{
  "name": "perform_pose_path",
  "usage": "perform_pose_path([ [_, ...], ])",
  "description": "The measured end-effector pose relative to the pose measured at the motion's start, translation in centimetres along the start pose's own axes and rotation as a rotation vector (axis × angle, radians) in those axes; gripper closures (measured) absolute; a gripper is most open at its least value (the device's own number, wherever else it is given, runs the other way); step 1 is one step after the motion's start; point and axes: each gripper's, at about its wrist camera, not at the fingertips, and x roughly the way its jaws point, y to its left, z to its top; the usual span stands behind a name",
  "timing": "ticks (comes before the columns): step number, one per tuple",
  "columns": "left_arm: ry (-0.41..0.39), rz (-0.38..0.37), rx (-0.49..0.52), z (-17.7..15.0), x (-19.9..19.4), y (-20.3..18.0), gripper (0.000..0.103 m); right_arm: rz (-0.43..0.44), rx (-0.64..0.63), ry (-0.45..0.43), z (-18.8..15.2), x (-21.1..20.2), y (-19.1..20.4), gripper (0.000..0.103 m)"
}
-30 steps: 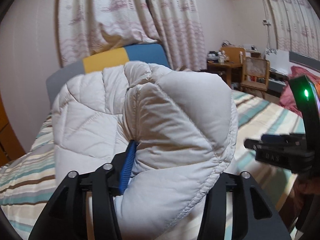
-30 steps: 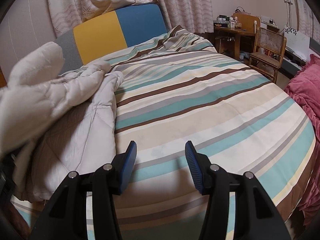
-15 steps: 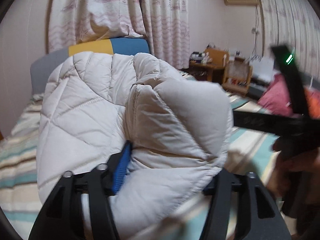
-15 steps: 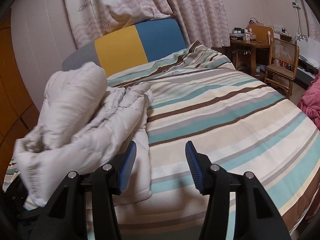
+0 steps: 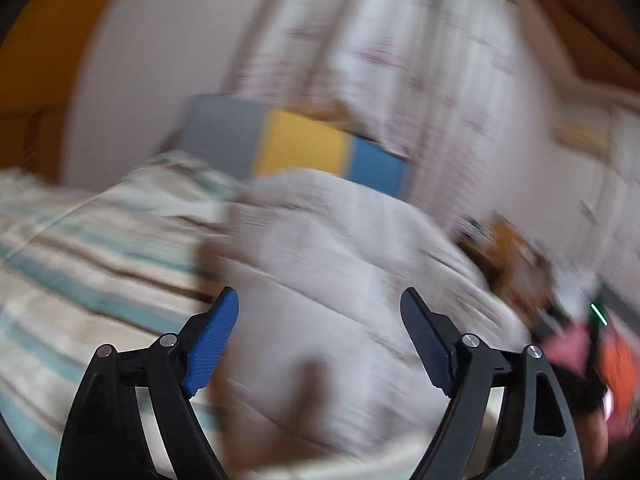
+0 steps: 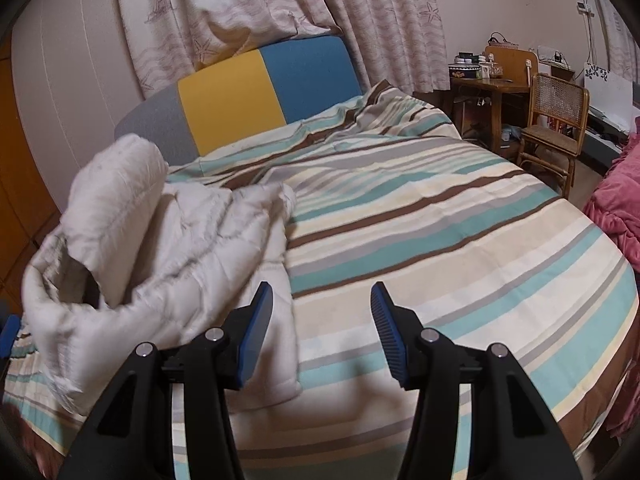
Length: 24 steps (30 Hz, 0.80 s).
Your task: Fold large clothes
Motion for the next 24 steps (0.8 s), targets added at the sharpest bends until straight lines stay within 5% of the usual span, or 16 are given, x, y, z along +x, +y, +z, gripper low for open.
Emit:
perform_pose_path([
  [6, 0.135, 0.214, -0.221, 2.9, 7.3, 5.7, 0.031, 0.019, -0.03, -0.032, 1.9, -1.1, 1.7, 0.052],
  [11, 0.245, 0.168, -0.272, 3.1, 11.8, 5.3, 0.036, 0.032, -0.069, -0.059, 4.0, -1.8, 3.2, 0.052],
  [15, 0.281, 0.15, -0.118, 3.3, 13.2, 1.1, 0.046, 0.055, -0.095, -0.085, 6.2, -2.2, 4.7, 0.052],
  [24, 0.326, 0.182, 0.138, 3.2, 15.9, -6.8, 0.046, 0.042, -0.185, -0.08, 10.2, -0.1, 8.0, 0.052],
])
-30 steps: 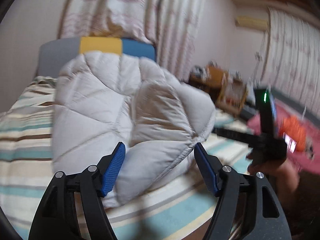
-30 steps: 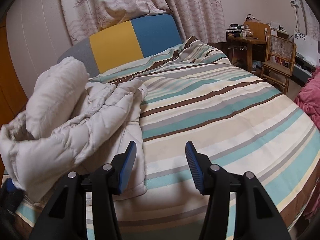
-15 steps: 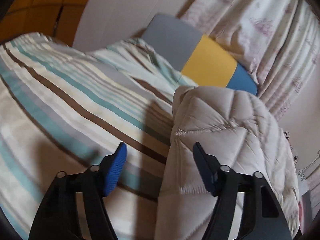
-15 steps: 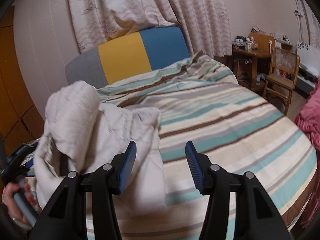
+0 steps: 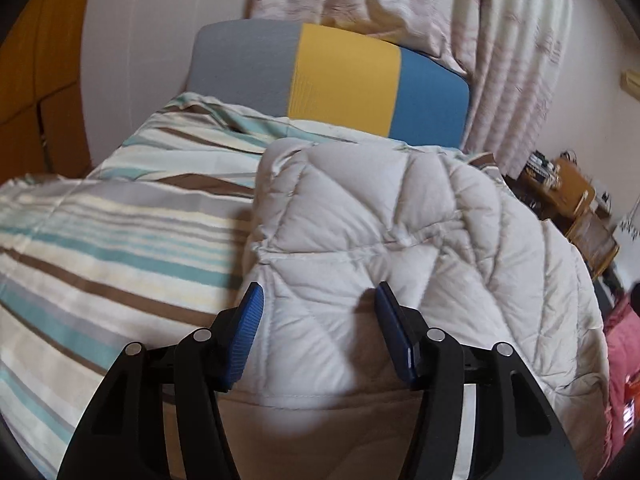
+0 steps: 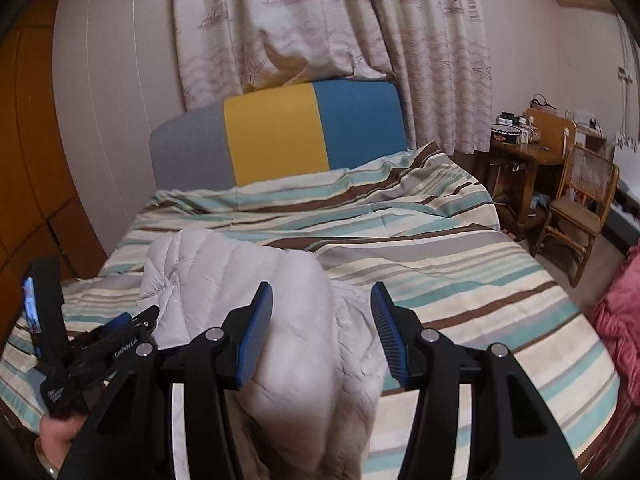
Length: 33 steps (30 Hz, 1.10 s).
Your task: Fold large clothes
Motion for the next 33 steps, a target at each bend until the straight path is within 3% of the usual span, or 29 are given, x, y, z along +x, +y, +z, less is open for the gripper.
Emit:
perform_pose_path([
  [6, 0.023, 0.01, 0.037, 0.8, 1.3, -2.1, 0.046, 0.026, 0.039, 0.08, 1.0, 4.0, 0.1, 0.052],
  [14, 0.045, 0.022, 0.074, 1.5, 2.7, -3.9, 0.046, -0.018, -0.029, 0.129, 1.7, 7.7, 1.5, 0.052],
  [23, 0.053, 0.018, 0.073, 2.5, 3.9, -4.5, 0.045, -0.046, -0.005, 0.178, 0.4, 11.7, -1.3, 0.052],
  [28, 0.071, -0.008, 0.059, 3.1, 4.8, -4.9, 0.037, -0.074, -0.017, 0.194, -0.6, 13.9, -2.7, 0.052],
  [33, 0.078, 0.008, 0.113, 3.7, 6.2, -6.6, 0.031, -0.078, 0.013, 0.222, -1.5, 16.1, -4.5, 0.05],
])
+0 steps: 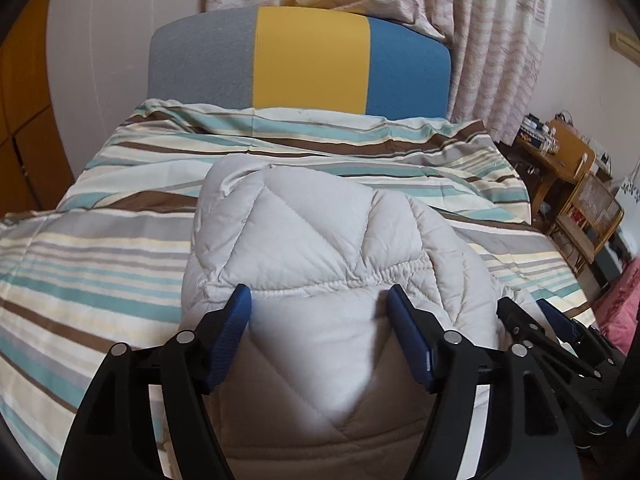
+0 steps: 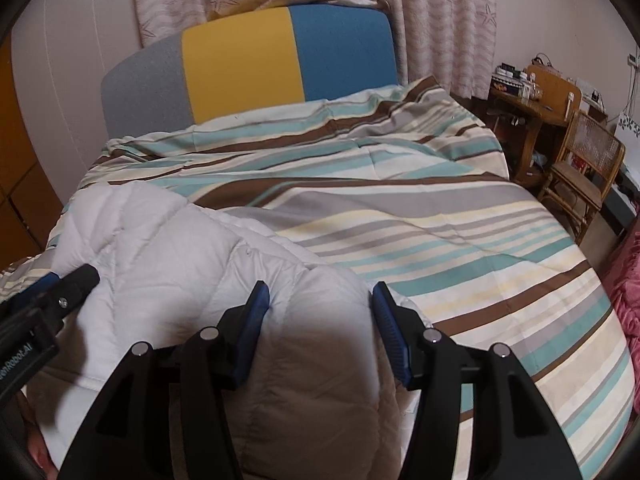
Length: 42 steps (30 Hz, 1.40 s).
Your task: Fold large clothes
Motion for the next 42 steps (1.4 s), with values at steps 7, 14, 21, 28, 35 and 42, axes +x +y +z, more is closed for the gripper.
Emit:
perform_pose_path([
  [7, 0.04, 0.008, 0.051, -0.6, 3.7, -0.8, 0.02, 0.055, 0.043, 0.06, -0.4, 3.9, -1.8, 0.048],
  [14, 0.071, 0.001, 0.052, -0.9, 7.2, -0.6, 0.016, 0.063, 0.031, 0.125, -0.2, 7.6, -1.9, 0.047],
  [21, 0.029, 0.058, 0.075, -1.8, 8.3, -1.2, 0.014, 0.05, 0.012, 0.127, -0.5, 9.5, -1.9, 0.047],
  [28, 0.05, 0.023, 0.017, 0.9, 5.7, 0.3, 0.015, 0.053, 0.009, 0.104, -0.7, 9.1, -1.8, 0.047],
  [35, 0.112, 0.162, 0.022, 2.1, 9.7, 1.4, 0.009, 0.063, 0.013, 0.088, -0.7, 8.4, -1.9, 0.046],
  [42, 0.041, 0.212, 0.102, 0.5, 9.8, 0.0, 0.008, 0.063, -0.067, 0.132, 2.2, 5.3, -1.0, 0.048],
])
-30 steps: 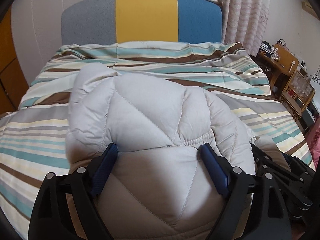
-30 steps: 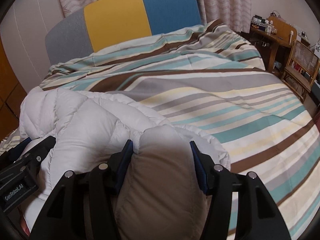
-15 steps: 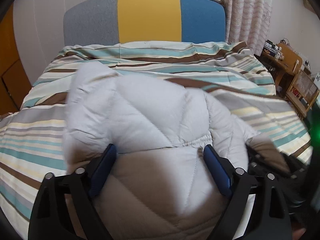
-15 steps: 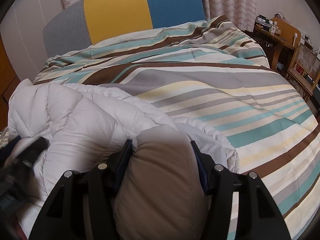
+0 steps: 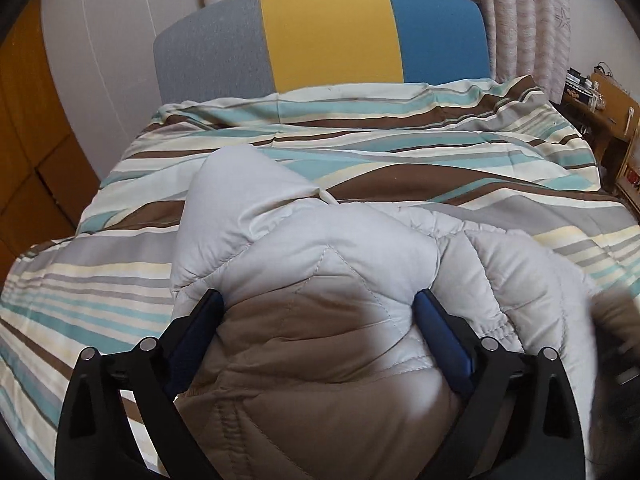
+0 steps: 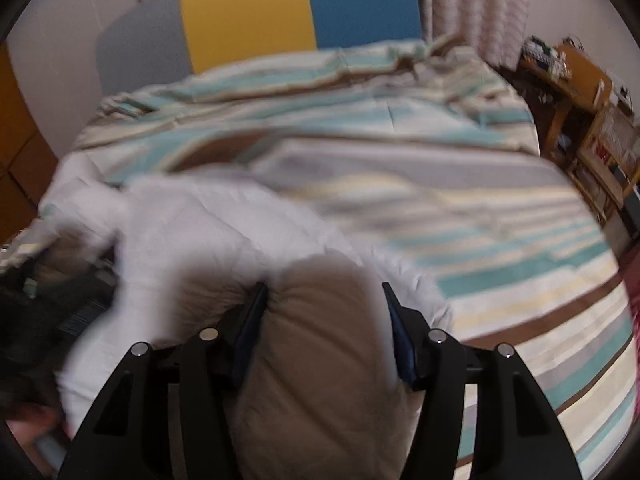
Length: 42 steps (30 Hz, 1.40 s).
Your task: Fold large clothes
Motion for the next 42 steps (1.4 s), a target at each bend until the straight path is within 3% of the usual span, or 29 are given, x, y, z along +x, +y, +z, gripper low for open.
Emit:
perform_pose_path([
  [4, -0.006, 0.004, 0.006, -0.1, 0.1, 0.0, 0.008, 0.025, -0.021, -0.092, 1.6, -2.0, 1.1, 0.048],
  [9, -0.004, -0.017, -0.009, -0.2, 0.1, 0.3, 0.008, 0.018, 0.013, -0.014, 0.4, 2.8, 0.7, 0.048],
  [18, 0.02, -0.022, -0.025, -0.2, 1.7, 0.1, 0.006, -0.005, 0.057, -0.035, -0.7, 5.8, -0.3, 0.047],
  [22, 0.008, -0.026, -0.022, -0.6, 0.3, 0.2, 0.006, 0.004, 0.054, -0.047, -0.8, 5.3, -0.4, 0.046],
  [26, 0.002, -0.078, 0.0, -1.5, -2.7, 0.9, 0.006, 0.018, 0.058, -0.076, -0.9, 3.3, -0.9, 0.046],
  [30, -0.054, -0.129, -0.017, -3.2, -6.7, 1.2, 0.005, 0.031, 0.084, -0.173, -2.0, -1.4, -0.9, 0.044],
  [33, -0.115, -0.101, -0.002, -4.3, -8.2, 0.5, 0.003, 0.08, 0.099, -0.249, -3.5, -4.6, -0.8, 0.039],
  [35, -0.131, -0.059, 0.031, -4.9, -7.7, -0.4, 0.003, 0.075, 0.09, -0.241, -4.0, -4.6, -0.6, 0.039],
  [38, -0.139, -0.084, 0.032, -5.4, -6.7, -0.7, 0.003, -0.021, 0.033, -0.187, -4.8, -2.2, -0.2, 0.037],
  [42, -0.163, -0.105, 0.023, -6.2, -5.4, -0.7, 0.003, 0.02, 0.11, -0.2, -5.9, -0.1, -1.7, 0.037],
])
